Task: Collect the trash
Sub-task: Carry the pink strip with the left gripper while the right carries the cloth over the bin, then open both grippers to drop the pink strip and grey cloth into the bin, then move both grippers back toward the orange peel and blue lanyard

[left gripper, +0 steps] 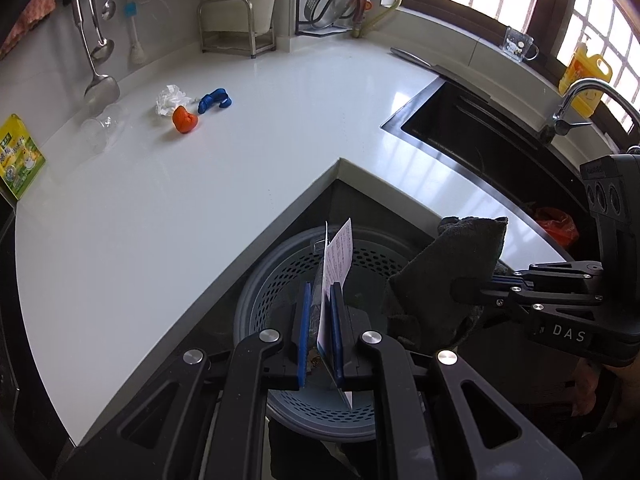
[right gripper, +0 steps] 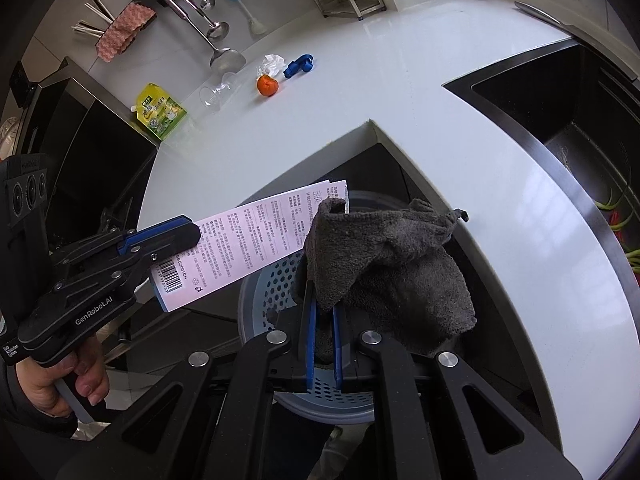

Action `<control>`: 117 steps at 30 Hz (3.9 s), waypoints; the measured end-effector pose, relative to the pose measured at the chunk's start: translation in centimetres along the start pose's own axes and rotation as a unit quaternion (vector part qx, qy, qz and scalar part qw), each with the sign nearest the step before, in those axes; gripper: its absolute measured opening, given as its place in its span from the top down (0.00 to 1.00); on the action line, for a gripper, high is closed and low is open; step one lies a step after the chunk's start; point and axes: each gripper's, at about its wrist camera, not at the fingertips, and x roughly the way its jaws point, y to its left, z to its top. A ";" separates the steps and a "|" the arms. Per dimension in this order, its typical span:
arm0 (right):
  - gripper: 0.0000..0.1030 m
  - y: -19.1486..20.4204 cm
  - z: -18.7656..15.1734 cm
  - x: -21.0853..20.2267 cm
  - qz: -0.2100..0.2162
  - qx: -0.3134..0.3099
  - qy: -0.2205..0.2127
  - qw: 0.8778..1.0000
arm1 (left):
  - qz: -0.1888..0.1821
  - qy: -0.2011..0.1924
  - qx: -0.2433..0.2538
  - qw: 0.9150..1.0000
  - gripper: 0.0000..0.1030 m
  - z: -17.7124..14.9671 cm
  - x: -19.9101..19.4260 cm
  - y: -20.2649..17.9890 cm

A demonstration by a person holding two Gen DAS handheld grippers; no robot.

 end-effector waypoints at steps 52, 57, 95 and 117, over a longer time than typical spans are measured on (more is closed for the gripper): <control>0.49 1.0 1.1 11.7 -0.085 -0.033 0.113 0.989 | 0.040 0.129 0.081 0.988 0.25 -2.1 12.6 1.6; 0.48 1.6 1.6 10.5 -0.078 -0.036 0.100 0.991 | 0.051 0.105 0.086 0.989 0.13 -1.5 11.1 1.5; 0.46 7.2 12.7 3.1 -0.017 -0.062 -0.057 0.996 | 0.096 -0.043 -0.066 0.992 0.08 9.3 1.3 14.7; 0.45 5.6 21.1 7.7 -0.034 -0.032 -0.063 0.997 | 0.095 -0.019 -0.074 0.993 0.07 17.8 10.8 17.6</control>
